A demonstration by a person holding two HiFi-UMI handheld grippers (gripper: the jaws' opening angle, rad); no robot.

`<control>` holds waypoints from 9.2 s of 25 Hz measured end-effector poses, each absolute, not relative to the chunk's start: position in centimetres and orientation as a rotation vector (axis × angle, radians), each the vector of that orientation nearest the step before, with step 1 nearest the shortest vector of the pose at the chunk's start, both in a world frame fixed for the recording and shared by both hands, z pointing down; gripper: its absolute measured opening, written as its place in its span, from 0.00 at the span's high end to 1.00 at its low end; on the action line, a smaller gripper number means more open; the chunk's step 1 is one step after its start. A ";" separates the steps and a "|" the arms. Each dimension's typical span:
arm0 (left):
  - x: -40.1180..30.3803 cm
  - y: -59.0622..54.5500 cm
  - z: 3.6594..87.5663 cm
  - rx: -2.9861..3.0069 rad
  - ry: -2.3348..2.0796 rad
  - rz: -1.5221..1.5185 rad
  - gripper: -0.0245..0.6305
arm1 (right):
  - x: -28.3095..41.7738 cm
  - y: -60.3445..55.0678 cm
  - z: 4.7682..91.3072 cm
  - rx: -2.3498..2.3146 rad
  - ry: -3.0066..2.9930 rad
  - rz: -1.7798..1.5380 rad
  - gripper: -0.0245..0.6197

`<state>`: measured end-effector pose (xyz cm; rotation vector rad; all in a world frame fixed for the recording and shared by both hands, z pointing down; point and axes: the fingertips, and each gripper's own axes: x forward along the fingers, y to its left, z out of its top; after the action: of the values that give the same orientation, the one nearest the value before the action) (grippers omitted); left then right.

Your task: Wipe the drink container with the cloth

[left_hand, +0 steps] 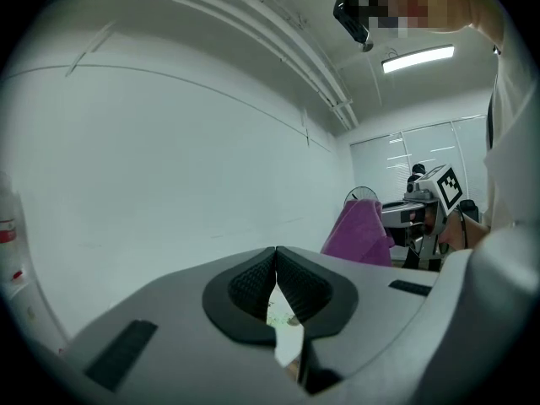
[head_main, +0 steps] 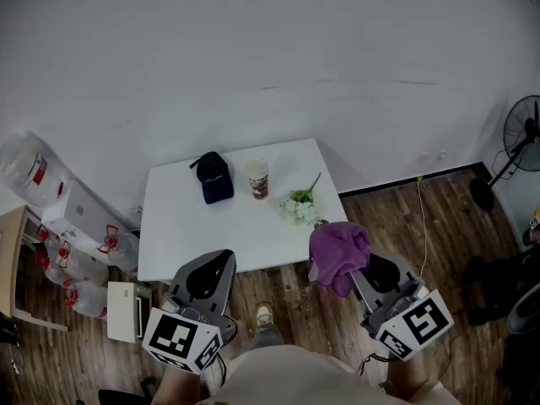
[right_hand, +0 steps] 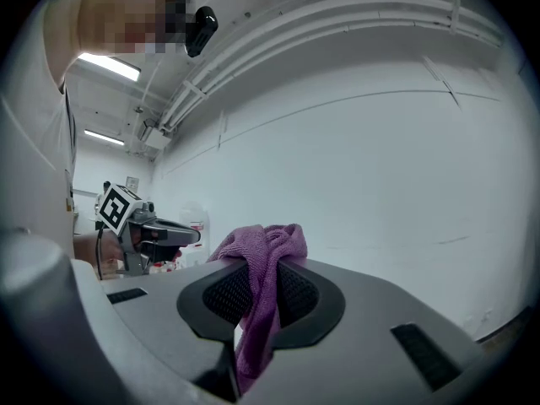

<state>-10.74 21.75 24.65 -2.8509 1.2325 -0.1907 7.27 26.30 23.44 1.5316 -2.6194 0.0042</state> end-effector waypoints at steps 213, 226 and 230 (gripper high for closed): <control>-0.5 -19.2 58.6 -3.086 1.269 -0.971 0.41 | 6.3 -20.6 53.1 1.065 -2.419 0.545 0.85; -1.0 -19.1 58.4 -3.091 1.220 -0.984 0.42 | 2.2 -18.6 58.6 0.439 -2.231 0.239 0.85; -1.1 -19.1 58.5 -3.086 1.228 -0.983 0.42 | 1.3 -17.5 63.1 0.331 -2.210 0.376 0.85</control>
<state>-1.06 -19.07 58.47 -3.0863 1.2284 -0.9833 1.30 -17.50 63.11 0.3312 -2.2104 0.3759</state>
